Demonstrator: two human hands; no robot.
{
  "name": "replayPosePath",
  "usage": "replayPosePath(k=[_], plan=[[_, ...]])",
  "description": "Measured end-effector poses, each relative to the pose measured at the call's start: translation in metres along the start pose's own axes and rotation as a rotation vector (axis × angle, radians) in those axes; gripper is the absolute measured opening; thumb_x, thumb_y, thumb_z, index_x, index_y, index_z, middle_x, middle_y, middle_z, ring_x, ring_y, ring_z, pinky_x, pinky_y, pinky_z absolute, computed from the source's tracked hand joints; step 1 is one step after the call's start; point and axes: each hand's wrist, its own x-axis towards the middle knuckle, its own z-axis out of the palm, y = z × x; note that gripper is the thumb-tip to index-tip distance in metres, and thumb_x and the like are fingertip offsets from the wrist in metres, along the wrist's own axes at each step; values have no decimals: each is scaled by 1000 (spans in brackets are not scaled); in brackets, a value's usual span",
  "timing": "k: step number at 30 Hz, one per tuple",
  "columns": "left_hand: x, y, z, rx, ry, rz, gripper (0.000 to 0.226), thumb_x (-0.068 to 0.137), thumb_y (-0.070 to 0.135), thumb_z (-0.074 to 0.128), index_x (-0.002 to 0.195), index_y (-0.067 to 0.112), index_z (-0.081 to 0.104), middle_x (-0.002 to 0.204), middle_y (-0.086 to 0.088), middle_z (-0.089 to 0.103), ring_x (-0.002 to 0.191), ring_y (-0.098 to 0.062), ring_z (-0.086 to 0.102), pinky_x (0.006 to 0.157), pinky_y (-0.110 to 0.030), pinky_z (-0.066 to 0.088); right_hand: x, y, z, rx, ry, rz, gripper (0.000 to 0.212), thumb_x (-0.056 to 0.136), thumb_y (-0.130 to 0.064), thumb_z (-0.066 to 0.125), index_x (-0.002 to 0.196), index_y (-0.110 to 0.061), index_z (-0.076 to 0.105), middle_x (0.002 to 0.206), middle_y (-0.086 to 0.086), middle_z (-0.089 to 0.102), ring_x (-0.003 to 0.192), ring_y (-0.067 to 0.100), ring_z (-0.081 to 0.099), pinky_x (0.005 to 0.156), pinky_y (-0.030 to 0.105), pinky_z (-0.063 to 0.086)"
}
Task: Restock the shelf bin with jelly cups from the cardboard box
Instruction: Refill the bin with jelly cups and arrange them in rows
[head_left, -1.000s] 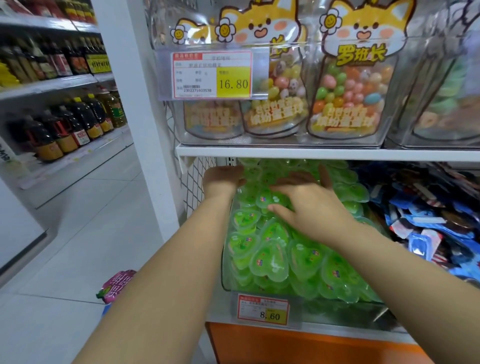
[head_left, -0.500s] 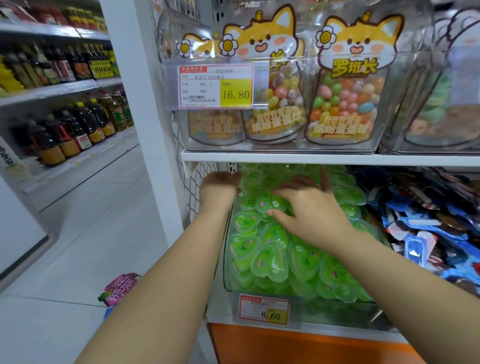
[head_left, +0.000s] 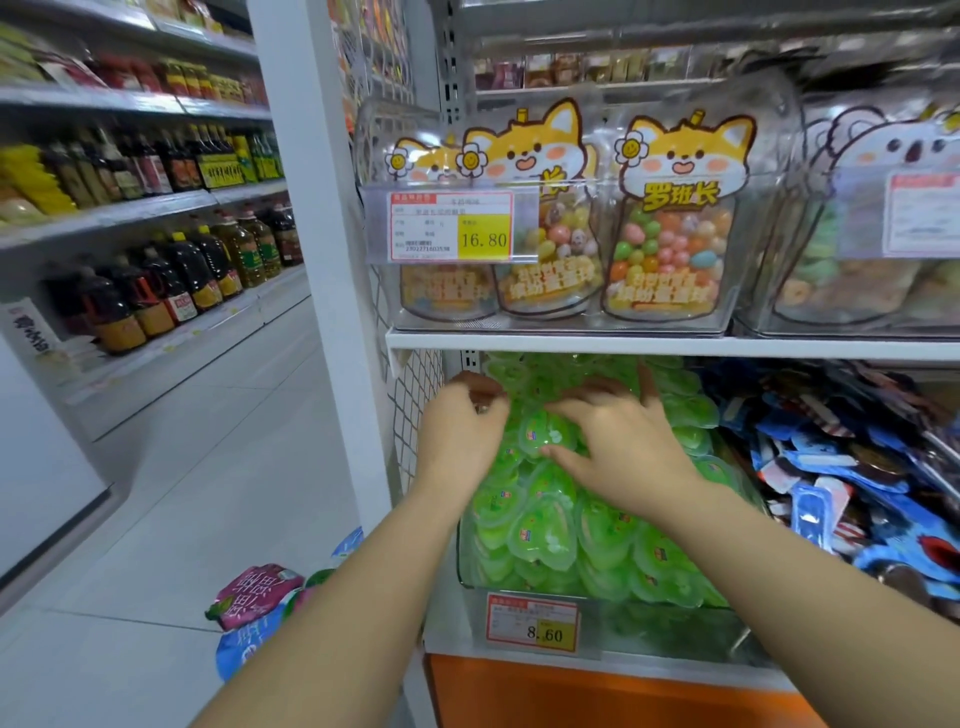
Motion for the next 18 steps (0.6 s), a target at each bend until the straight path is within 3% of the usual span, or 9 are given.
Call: replayPosePath(k=[3,4,6,8,11,14,18], plan=[[-20,-1,-6,64,-73,139,8,88,17,61,94,20,65,80,16,58,68,3,50,61,-7,35,-7,3,-6,25,16,7,48,89,-53,48,134,-37,45,135,-11,50,134,15,33,115,49,-3],[-28,-4,-9,97,-92,213,8,89,17,60,93,21,65,84,15,59,72,4,52,66,-6,37,-11,6,-8,38,35,8,46,89,-52,49,133,-37,47,133,-11,51,132,16,35,115,48,-2],[-43,-10,-16,192,-144,373,12,92,24,56,97,22,66,93,14,62,86,-1,55,83,-18,43,-22,10,-10,69,96,-7,40,89,-45,54,127,-34,55,127,-11,56,125,18,43,114,48,3],[-56,-12,-22,369,-270,529,32,93,44,44,109,26,65,108,14,63,105,-6,54,97,-30,36,-33,12,-8,85,129,-36,30,86,-38,60,114,-29,66,115,-11,64,117,19,50,113,50,9],[-69,-16,-24,653,-456,725,66,84,71,27,131,32,52,136,15,52,127,-6,41,103,-28,16,-51,13,2,72,161,-91,16,80,-34,68,93,-27,73,92,-12,71,99,20,61,108,51,21],[-73,-22,-23,798,-464,770,78,80,78,25,140,32,41,147,7,41,136,-13,34,105,-33,13,-71,13,12,12,152,-122,34,82,-50,49,93,-29,73,92,-14,71,92,16,65,103,52,31],[-73,-24,-16,906,-398,812,63,84,65,32,130,27,52,134,-1,56,121,-20,53,95,-37,28,-88,13,28,-60,118,-129,68,97,-54,10,110,-21,68,109,-5,68,98,17,65,107,52,32]])
